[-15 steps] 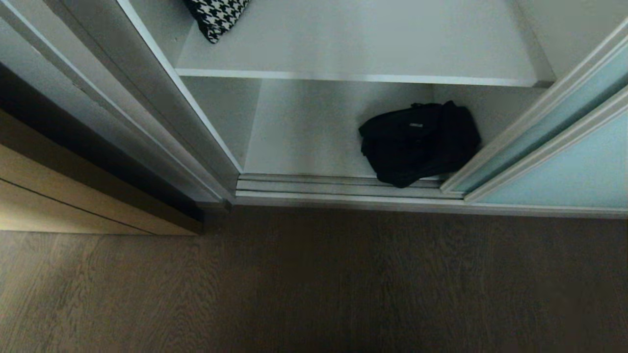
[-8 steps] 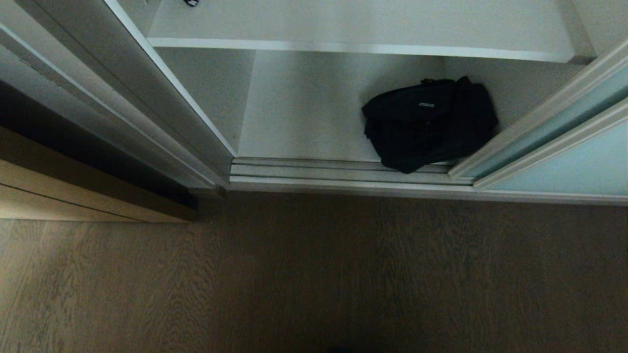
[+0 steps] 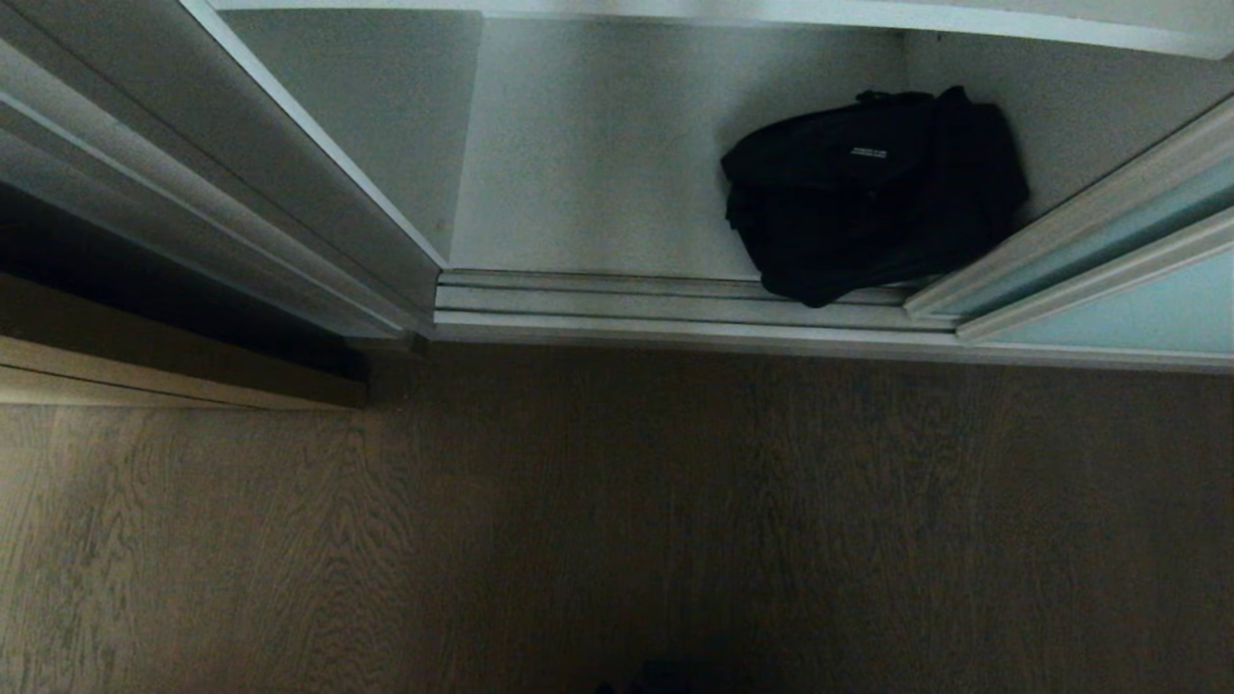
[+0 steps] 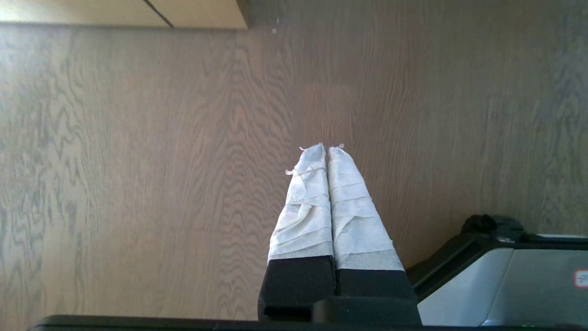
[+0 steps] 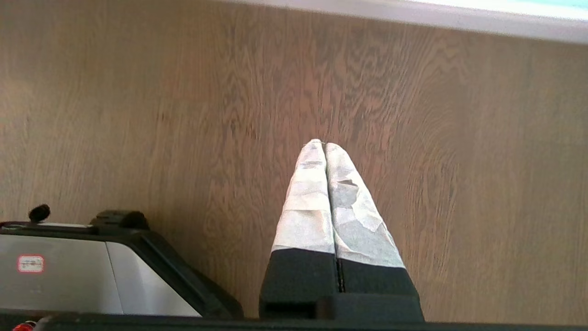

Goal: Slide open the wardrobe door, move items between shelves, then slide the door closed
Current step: Place the bag on the higher shelf

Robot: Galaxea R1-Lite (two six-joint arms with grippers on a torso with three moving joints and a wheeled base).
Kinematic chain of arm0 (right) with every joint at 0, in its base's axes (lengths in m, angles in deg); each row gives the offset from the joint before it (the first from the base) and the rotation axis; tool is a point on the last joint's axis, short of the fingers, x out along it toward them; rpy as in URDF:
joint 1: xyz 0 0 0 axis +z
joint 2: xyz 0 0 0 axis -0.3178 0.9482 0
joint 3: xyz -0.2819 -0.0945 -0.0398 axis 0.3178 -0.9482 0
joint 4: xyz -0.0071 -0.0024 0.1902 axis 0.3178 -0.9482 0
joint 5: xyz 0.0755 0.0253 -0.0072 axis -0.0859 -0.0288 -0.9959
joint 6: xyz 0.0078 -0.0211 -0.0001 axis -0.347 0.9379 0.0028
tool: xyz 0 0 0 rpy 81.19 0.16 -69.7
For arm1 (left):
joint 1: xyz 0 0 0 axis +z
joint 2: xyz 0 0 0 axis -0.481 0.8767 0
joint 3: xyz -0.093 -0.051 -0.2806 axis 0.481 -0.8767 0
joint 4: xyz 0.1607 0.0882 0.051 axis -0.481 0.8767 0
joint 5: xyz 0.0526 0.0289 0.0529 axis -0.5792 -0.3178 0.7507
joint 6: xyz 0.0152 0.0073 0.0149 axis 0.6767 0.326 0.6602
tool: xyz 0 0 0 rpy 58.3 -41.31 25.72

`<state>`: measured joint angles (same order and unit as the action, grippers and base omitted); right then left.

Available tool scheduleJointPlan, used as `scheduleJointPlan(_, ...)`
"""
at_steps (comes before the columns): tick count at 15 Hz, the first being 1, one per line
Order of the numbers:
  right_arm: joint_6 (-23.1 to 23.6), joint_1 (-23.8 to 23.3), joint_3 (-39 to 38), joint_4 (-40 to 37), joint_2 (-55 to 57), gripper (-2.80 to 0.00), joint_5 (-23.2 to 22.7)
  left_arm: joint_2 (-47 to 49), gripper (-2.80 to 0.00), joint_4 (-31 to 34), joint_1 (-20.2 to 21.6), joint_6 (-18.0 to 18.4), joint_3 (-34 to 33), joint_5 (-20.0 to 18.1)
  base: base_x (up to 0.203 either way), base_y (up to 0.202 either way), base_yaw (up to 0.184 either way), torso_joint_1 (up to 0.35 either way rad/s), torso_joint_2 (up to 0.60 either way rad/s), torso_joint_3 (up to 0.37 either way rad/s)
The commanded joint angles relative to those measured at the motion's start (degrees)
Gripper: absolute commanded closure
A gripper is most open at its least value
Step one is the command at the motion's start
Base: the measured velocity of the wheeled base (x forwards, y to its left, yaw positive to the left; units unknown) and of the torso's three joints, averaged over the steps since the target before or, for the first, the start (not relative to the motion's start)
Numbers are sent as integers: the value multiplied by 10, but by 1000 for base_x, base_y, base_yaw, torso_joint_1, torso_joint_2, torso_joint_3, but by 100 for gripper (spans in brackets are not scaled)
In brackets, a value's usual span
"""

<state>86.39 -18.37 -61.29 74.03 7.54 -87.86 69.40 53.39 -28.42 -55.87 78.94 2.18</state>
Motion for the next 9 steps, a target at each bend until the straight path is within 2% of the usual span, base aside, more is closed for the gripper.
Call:
scheduleJointPlan(1,0,0,0,0,-1,0,0,0,0,0,0,0,0,0,0,0,0,6,-2,-200)
scheduleJointPlan(6,0,0,0,0,-1,0,0,0,0,-7,0,-2,-2,1,0,0,0,1,3,-186)
scheduleJointPlan(9,0,0,0,0,-1,0,0,0,0,-7,0,-2,-2,1,0,0,0,3,-2,-42)
